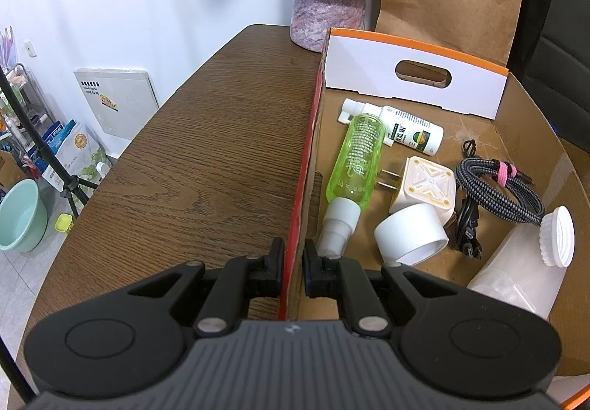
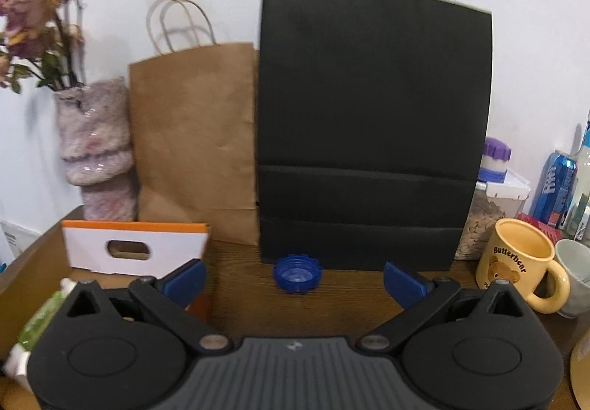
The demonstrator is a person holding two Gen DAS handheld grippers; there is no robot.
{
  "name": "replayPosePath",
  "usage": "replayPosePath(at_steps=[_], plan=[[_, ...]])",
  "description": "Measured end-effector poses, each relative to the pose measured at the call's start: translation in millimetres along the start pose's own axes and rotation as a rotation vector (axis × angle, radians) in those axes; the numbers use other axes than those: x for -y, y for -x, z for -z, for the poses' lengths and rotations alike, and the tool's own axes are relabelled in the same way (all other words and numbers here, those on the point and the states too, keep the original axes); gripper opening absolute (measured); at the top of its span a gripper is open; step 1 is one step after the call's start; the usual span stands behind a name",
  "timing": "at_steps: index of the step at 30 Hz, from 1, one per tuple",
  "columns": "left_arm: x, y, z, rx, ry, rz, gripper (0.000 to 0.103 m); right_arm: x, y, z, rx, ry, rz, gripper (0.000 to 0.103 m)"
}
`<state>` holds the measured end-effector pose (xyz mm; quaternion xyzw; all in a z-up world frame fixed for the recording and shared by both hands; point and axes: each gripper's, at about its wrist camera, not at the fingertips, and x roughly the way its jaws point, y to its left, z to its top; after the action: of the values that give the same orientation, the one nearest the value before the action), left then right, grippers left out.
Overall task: Organize rigid objects
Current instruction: 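Move the right tool back to the blue bottle cap, then grasp the blue bottle cap with the right tool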
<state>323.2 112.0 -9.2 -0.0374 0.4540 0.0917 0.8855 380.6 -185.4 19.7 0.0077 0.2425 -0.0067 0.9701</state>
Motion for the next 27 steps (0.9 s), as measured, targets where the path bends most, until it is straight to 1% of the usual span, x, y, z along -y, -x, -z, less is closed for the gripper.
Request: replayPosePath(at_steps=[4,11,15,19,22,23,24,25,27], plan=[[1,1,1,0.001,0.003,0.0,0.011,8,-35,1,-0.014,-0.011,0.024,0.103],[1,1,1,0.003,0.004,-0.001,0.011,11,-95,6,-0.049,0.031,0.032,0.103],[2,2,1,0.003,0.003,-0.001,0.011,15,-127,9,-0.115,0.015,0.027,0.101],[1,2,1,0.003,0.002,-0.001,0.011,13,-147,10,-0.159,0.01,-0.013,0.099],[1,2,1,0.003,0.002,-0.002,0.011,6,-157,12,-0.186,0.034,-0.029,0.088],[1,2,2,0.003,0.002,-0.002,0.011,4,-160,14,-0.201,0.044,-0.035,0.076],[1,2,1,0.003,0.003,-0.001,0.011,3,-161,15,-0.202,0.043,-0.051,0.061],[1,2,1,0.003,0.003,-0.001,0.011,4,-160,15,-0.197,0.03,-0.075,0.053],[2,2,1,0.003,0.003,-0.001,0.011,4,-157,15,-0.187,0.024,-0.072,0.053]])
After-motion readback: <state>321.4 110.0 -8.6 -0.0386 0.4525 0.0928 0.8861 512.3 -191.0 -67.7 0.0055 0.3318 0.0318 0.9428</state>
